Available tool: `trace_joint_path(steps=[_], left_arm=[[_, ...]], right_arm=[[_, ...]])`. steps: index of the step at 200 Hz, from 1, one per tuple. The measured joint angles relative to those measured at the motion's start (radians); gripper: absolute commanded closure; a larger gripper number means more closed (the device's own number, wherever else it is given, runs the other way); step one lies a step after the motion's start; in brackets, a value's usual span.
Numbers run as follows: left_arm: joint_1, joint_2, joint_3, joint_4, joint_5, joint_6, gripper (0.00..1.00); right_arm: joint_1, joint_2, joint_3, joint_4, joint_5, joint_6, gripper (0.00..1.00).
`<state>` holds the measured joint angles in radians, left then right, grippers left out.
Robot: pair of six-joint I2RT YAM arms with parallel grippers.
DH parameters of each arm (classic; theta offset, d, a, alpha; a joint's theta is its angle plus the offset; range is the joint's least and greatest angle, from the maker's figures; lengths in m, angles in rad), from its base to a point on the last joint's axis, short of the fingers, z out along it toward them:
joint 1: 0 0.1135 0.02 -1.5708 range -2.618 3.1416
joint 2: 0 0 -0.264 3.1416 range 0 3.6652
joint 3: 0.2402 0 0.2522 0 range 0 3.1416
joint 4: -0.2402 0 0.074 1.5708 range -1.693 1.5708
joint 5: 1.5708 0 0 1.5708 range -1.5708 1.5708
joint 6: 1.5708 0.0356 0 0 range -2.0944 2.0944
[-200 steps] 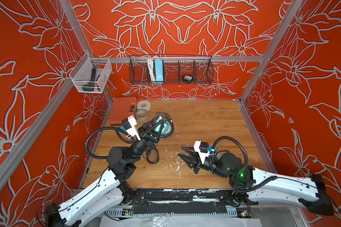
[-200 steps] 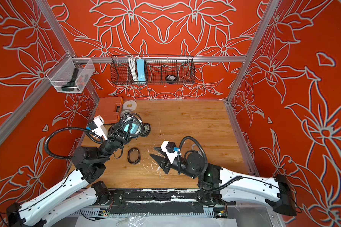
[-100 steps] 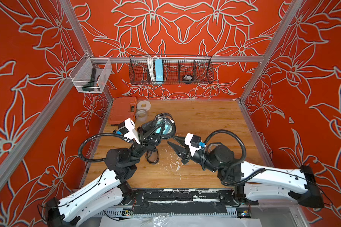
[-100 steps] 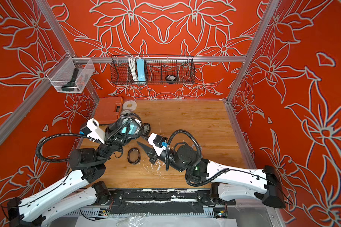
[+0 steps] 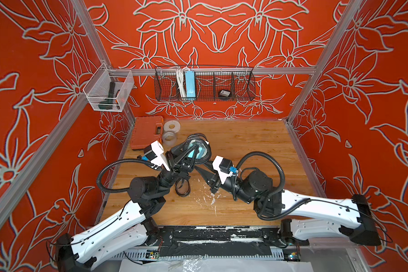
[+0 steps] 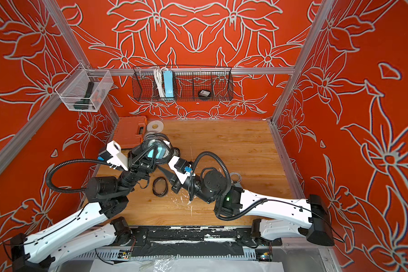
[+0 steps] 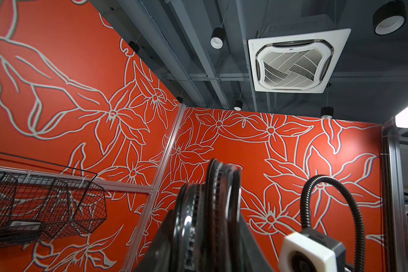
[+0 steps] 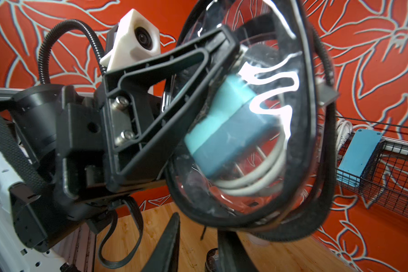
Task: Pack away charging kits
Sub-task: Zip the zipper on the storage bag.
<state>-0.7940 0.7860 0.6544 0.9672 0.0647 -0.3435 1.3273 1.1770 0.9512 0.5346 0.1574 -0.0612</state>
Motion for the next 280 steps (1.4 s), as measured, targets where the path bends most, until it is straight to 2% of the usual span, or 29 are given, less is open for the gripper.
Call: trace_joint_path(steps=[22,106,121,139,211,280], left_arm=[[0.0,0.002,0.0,0.0,-0.016,0.008,1.0],[-0.005,0.033,0.0,0.005,-0.069,0.034,1.0],[-0.005,0.035,0.0,0.009,-0.075,0.035,1.0],[-0.006,0.035,0.0,0.01,-0.082,0.038,1.0],[-0.012,0.005,-0.025,0.002,-0.119,0.045,1.0],[-0.017,-0.052,-0.043,-0.043,-0.103,0.025,1.0]], right_arm=[[0.001,0.0,0.005,-0.008,0.031,0.008,0.8],[0.002,0.01,0.051,-0.056,0.1,0.036,0.83],[0.002,0.021,0.062,-0.065,0.116,0.04,0.87],[0.002,0.03,0.074,-0.076,0.138,0.046,1.0],[0.01,0.027,0.071,-0.087,0.202,0.042,1.0],[0.009,-0.042,0.034,-0.109,0.245,-0.063,1.0]])
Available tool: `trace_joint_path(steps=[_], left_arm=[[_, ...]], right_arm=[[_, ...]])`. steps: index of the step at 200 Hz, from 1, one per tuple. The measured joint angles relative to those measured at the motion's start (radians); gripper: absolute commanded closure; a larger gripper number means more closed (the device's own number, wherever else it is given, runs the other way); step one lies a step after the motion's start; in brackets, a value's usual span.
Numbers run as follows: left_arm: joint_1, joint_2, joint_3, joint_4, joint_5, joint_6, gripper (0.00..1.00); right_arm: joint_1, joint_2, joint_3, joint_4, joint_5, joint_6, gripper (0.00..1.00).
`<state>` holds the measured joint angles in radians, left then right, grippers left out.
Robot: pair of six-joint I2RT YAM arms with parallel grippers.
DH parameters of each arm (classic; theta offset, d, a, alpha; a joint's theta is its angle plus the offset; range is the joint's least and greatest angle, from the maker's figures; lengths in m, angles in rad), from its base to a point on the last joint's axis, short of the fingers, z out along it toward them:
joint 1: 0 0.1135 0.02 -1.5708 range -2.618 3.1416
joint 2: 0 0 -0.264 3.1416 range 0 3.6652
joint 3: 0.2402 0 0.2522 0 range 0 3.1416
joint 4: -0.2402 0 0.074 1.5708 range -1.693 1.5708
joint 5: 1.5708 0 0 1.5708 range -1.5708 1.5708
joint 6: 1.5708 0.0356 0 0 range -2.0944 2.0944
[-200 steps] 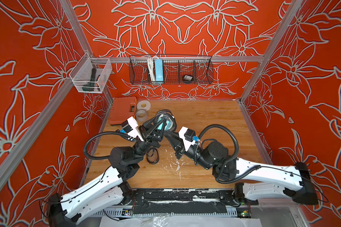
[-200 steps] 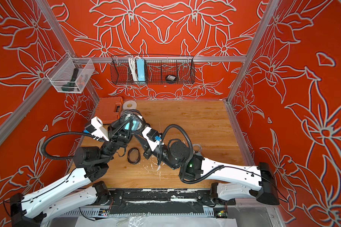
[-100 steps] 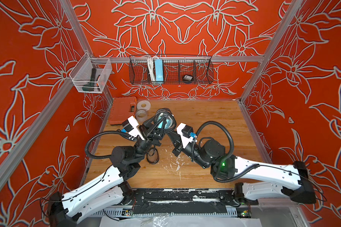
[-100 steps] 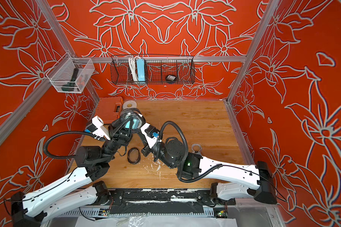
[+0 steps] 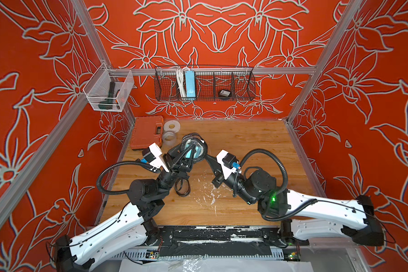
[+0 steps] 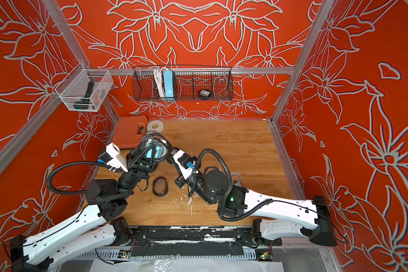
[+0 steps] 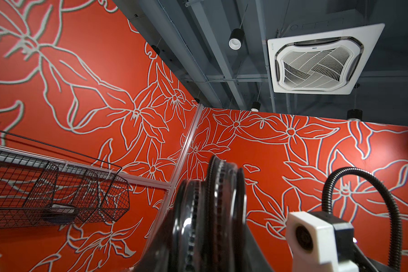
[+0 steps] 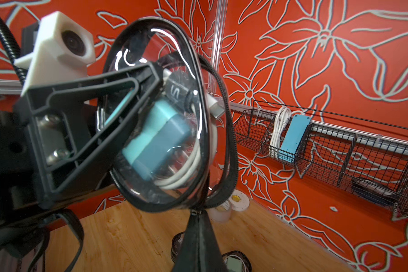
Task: Pack away charging kits
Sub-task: Zip the zipper on the storage bag.
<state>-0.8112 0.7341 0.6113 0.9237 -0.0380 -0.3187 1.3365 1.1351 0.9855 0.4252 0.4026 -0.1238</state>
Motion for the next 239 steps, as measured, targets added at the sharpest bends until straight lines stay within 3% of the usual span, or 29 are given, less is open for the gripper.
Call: trace_joint_path(steps=[58,153,221,239], left_arm=[[0.0,-0.044,0.024,-0.162,0.055,-0.047,1.0],[-0.002,-0.133,-0.02,-0.303,0.164,-0.103,1.0],[-0.001,-0.134,-0.03,-0.241,0.217,-0.13,1.0],[-0.001,-0.134,-0.03,-0.222,0.216,-0.132,0.91]], right_arm=[[-0.003,-0.033,0.0,-0.079,-0.006,-0.124,1.0],[-0.043,-0.136,-0.037,-0.219,-0.162,-0.279,1.0],[-0.061,-0.145,0.014,-0.294,-0.277,-0.235,1.0],[-0.064,-0.135,0.035,-0.303,-0.291,-0.216,1.0]])
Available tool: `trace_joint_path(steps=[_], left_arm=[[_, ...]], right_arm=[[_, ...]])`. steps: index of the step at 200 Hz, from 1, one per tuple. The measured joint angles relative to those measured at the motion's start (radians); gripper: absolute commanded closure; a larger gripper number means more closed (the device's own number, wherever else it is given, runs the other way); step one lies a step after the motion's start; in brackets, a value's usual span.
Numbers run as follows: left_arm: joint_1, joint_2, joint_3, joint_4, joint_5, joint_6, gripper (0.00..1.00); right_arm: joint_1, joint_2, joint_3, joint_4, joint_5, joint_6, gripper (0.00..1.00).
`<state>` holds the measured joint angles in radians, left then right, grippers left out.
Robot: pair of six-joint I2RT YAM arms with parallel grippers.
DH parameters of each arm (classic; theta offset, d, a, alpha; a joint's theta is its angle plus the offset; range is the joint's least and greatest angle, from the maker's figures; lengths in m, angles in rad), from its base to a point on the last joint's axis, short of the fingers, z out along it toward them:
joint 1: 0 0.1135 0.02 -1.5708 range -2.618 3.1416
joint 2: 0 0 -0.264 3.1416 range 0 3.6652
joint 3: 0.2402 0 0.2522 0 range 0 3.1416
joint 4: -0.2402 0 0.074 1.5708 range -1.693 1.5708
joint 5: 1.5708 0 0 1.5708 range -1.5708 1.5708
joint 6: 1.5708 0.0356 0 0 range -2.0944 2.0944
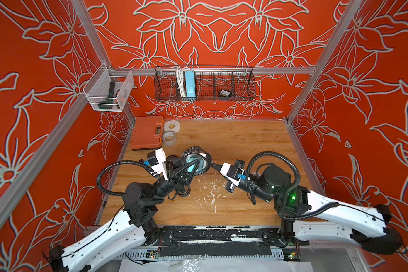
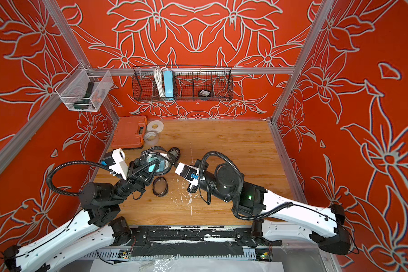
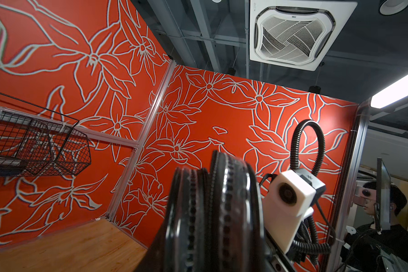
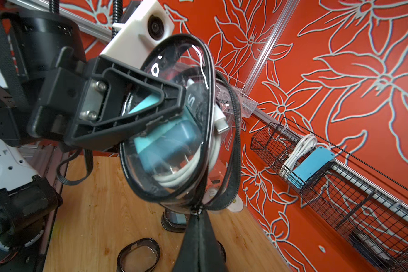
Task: Pack away charging kits
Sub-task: Zip the zipper on the storage bag.
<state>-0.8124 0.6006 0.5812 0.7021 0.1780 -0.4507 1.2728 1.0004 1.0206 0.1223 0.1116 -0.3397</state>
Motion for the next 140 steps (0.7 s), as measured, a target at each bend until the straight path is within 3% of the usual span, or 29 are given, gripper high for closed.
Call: trace_joint_path(steps=[32,62,98,140], left_arm=[[0.0,0.0,-0.001,0.048,-0.006,0.0,0.71],[0.0,-0.003,-0.009,0.075,-0.018,-0.007,0.61],[0.0,-0.002,-0.009,0.097,-0.018,-0.02,0.39],[0.0,-0.002,-0.009,0.106,-0.018,-0.022,0.4]], right_arm=[[0.0,0.04,0.056,-0.014,-0.01,0.024,1.0],[0.001,0.061,0.076,-0.01,-0.028,0.051,1.0],[0.002,0.076,0.082,-0.008,-0.035,0.077,1.0],[0.003,0.085,0.082,-0.001,-0.038,0.104,1.0]])
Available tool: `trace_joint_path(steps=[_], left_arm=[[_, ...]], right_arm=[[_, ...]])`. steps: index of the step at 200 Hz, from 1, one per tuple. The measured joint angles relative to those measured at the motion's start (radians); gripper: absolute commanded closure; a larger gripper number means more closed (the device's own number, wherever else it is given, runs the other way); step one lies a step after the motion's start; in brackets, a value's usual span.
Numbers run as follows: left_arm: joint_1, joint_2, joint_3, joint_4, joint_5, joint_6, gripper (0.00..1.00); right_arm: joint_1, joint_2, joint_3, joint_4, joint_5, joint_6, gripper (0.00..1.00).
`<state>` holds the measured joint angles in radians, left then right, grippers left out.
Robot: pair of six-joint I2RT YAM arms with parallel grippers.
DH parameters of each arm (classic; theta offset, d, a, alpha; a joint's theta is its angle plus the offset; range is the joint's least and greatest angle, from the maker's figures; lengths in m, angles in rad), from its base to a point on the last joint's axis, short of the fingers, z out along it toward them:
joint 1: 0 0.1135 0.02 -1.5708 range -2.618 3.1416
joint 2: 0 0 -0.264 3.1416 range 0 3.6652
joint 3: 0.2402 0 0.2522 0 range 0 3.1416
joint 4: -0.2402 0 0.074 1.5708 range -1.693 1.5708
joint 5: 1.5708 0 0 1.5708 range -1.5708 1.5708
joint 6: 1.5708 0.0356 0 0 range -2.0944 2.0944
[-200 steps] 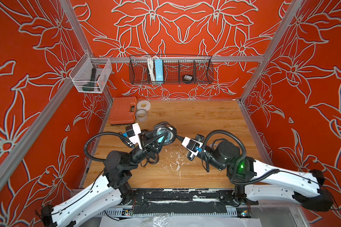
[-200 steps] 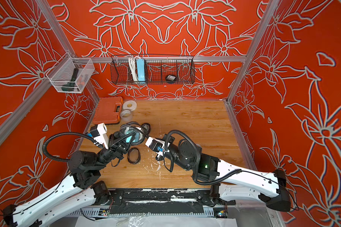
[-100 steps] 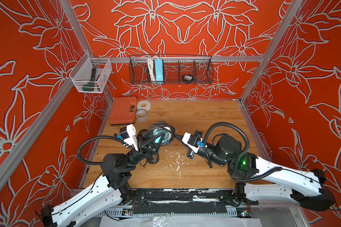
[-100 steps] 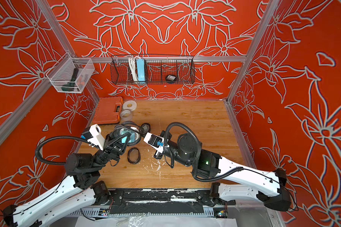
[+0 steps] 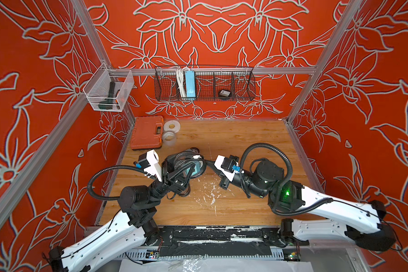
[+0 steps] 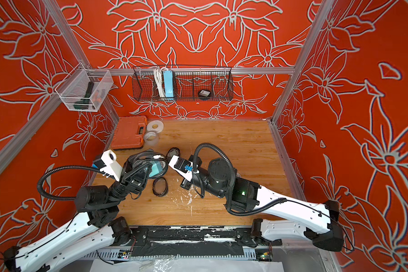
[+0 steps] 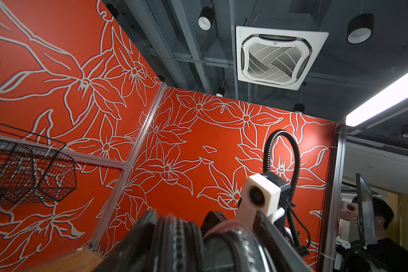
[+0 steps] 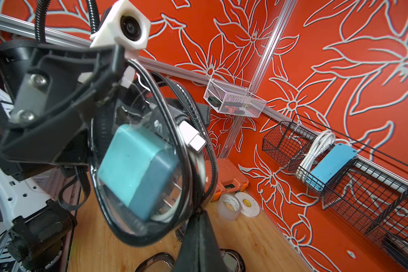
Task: Pack away charging kits
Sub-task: Zip the zipper on the storage bag.
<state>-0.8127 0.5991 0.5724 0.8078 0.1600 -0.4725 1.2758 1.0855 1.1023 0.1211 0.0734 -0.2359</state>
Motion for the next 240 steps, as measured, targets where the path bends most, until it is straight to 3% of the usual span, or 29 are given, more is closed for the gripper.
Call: trace_joint_path(steps=[29,73,97,116,160,205,240], left_arm=[[0.0,0.013,0.0,0.016,-0.003,0.0,0.34],[0.0,0.076,0.017,0.016,-0.034,0.0,0.34],[0.001,0.101,0.023,0.015,-0.057,0.001,0.42],[0.001,0.112,0.023,0.016,-0.063,-0.005,0.58],[0.001,0.114,0.024,0.006,-0.061,0.003,0.75],[0.001,0.116,0.082,-0.081,-0.02,0.019,0.97],[0.001,0.117,0.127,-0.191,0.028,0.048,1.0]], right_arm=[[0.002,0.004,0.007,0.01,-0.006,0.03,1.0],[0.002,0.008,0.013,0.052,0.023,0.122,1.0],[0.002,0.008,0.013,0.064,0.061,0.189,1.0],[0.002,0.008,0.013,0.066,0.095,0.224,1.0],[0.002,0.007,0.013,0.066,0.122,0.238,1.0],[0.002,-0.005,0.014,0.054,0.172,0.087,1.0],[0.002,-0.048,-0.002,0.01,0.163,-0.107,1.0]])
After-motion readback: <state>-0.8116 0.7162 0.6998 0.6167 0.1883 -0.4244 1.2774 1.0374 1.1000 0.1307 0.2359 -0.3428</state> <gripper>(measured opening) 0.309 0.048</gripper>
